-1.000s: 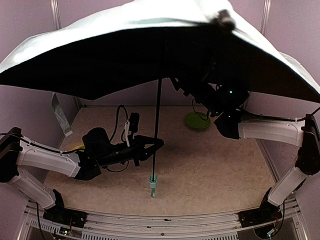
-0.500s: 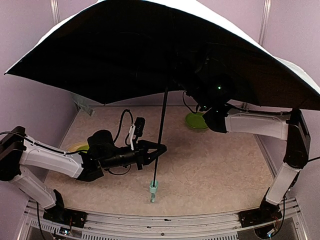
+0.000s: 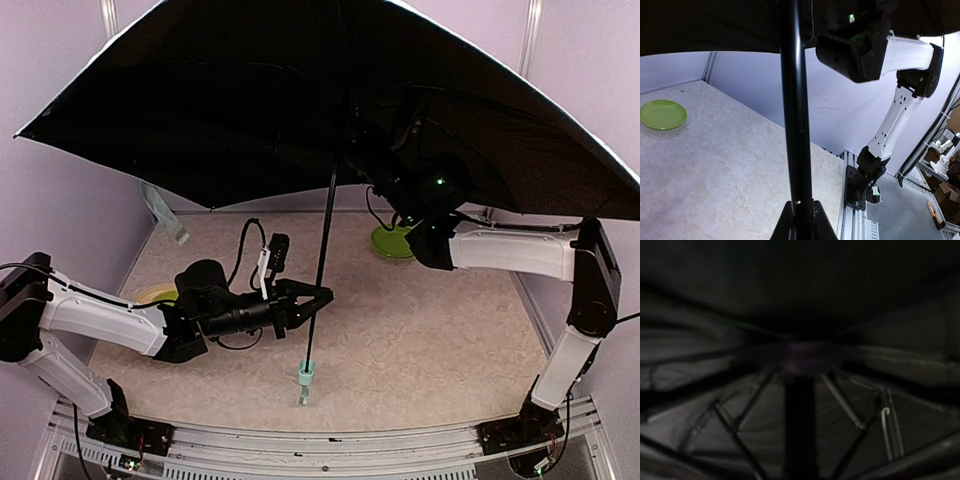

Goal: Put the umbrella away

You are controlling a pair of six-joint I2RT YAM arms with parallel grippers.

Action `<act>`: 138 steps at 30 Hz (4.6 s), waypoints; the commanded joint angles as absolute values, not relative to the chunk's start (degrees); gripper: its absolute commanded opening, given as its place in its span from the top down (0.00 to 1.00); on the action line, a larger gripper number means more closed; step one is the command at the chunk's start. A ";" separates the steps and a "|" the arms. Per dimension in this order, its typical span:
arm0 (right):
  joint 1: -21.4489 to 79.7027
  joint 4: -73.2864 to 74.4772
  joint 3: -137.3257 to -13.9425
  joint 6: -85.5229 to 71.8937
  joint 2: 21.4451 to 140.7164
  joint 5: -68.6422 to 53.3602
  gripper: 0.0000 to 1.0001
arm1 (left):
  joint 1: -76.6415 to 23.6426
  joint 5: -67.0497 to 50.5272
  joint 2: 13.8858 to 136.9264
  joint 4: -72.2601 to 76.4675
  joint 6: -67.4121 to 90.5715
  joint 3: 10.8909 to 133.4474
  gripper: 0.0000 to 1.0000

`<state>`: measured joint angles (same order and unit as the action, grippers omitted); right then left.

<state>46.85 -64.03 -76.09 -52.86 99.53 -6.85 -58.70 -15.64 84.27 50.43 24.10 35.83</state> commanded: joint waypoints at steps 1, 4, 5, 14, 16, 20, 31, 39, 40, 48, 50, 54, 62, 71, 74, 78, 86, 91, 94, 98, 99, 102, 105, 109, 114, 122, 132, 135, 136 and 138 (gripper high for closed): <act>46.71 -65.11 -75.36 -52.60 97.75 -6.65 0.92 | -59.06 -16.26 83.51 54.99 21.36 37.82 1.00; 46.75 -64.08 -75.46 -52.52 97.59 -7.06 1.00 | -59.06 -16.43 83.15 54.85 21.45 37.62 1.00; 46.69 -63.89 -75.43 -52.35 97.50 -7.00 1.00 | -59.02 -16.58 82.96 54.81 21.40 37.55 1.00; 46.83 -49.80 -76.69 -45.95 95.54 -12.55 1.00 | -55.96 -19.06 79.27 53.94 19.76 38.26 1.00; 46.88 -42.78 -77.81 -40.94 94.94 -14.78 1.00 | -54.45 -19.39 77.72 53.03 19.22 38.40 1.00; 47.92 -31.97 -76.93 -32.07 93.69 -14.71 1.00 | -52.61 -19.47 75.72 52.48 18.38 38.50 1.00; 52.25 -26.63 -69.20 -26.72 95.30 -14.13 0.92 | -52.47 -18.55 75.38 59.08 17.35 42.43 1.00; 52.74 -28.83 -64.92 -27.94 95.95 -15.01 0.91 | -54.30 -15.38 75.60 65.57 16.43 43.78 1.00; 52.92 -28.78 -64.62 -28.00 96.05 -15.06 0.91 | -54.35 -14.79 75.70 65.75 16.25 43.97 1.00; 54.30 -26.09 -60.97 -27.31 95.24 -12.98 0.88 | -53.94 -12.17 75.72 67.62 13.84 44.57 1.00; 54.37 -24.69 -59.99 -27.01 94.33 -12.18 0.87 | -53.71 -12.51 75.05 67.64 13.12 43.99 1.00; 54.54 -24.28 -58.75 -26.83 93.61 -11.66 0.87 | -53.44 -11.91 74.63 67.10 12.22 43.70 1.00; 56.63 -22.90 -59.65 -27.67 96.31 -11.27 0.82 | -53.44 -11.94 77.75 71.32 14.15 43.48 1.00; 56.98 -24.58 -56.02 -29.34 94.90 -9.40 0.85 | -52.87 -10.07 78.30 70.54 12.88 42.02 1.00; 56.81 -24.35 -57.75 -28.59 94.04 -8.55 0.88 | -52.87 -11.08 78.36 69.14 13.84 41.56 1.00; 55.26 -24.68 -59.78 -30.27 92.11 -7.09 0.95 | -53.53 -10.73 78.35 68.02 15.76 39.36 1.00; 47.29 -27.24 -63.48 -32.83 86.32 -1.88 1.00 | -57.79 -10.45 78.29 45.59 8.14 39.11 0.49; 43.01 -28.87 -62.58 -29.04 79.76 3.53 1.00 | -62.26 -15.88 77.09 32.49 -0.43 39.25 0.38; 41.04 -28.15 -62.58 -25.07 76.36 4.75 1.00 | -63.47 -21.31 73.87 29.55 -2.63 37.91 0.37; 38.11 -27.99 -61.49 -19.03 71.92 9.90 1.00 | -63.63 -25.62 66.17 25.68 -6.64 37.22 0.35; 37.16 -27.80 -61.46 -17.18 71.24 10.97 1.00 | -63.51 -26.08 63.58 24.29 -7.94 37.30 0.35; 33.74 -26.13 -62.31 -10.97 70.35 14.12 1.00 | -63.06 -27.03 55.74 20.80 -11.68 37.44 0.33; 30.37 -24.03 -63.32 -5.73 70.46 16.05 1.00 | -62.72 -26.39 48.94 17.48 -13.89 37.43 0.30; 26.29 -23.23 -62.80 0.32 71.30 15.31 1.00 | -61.04 -25.35 41.99 15.57 -13.12 37.13 0.26; 24.83 -28.92 -56.53 11.33 68.53 5.45 1.00 | -55.01 -18.28 35.23 17.01 -5.07 37.36 0.20; 25.66 -29.43 -50.00 15.95 64.81 -16.66 1.00 | -37.56 -8.63 41.75 11.48 12.68 47.52 0.18; 43.59 -40.94 -47.97 12.84 73.25 -21.32 1.00 | -49.99 -16.16 65.73 15.29 1.51 60.85 0.01; 48.10 -46.10 -48.86 10.17 77.94 -23.51 1.00 | -50.70 -15.69 70.02 16.05 2.17 62.05 0.01; 49.52 -47.08 -49.72 9.91 79.32 -23.93 1.00 | -50.52 -15.83 70.96 16.17 2.91 61.94 0.01; 52.09 -47.57 -51.56 9.84 82.25 -25.61 1.00 | -50.58 -17.34 72.17 17.64 3.70 60.82 0.01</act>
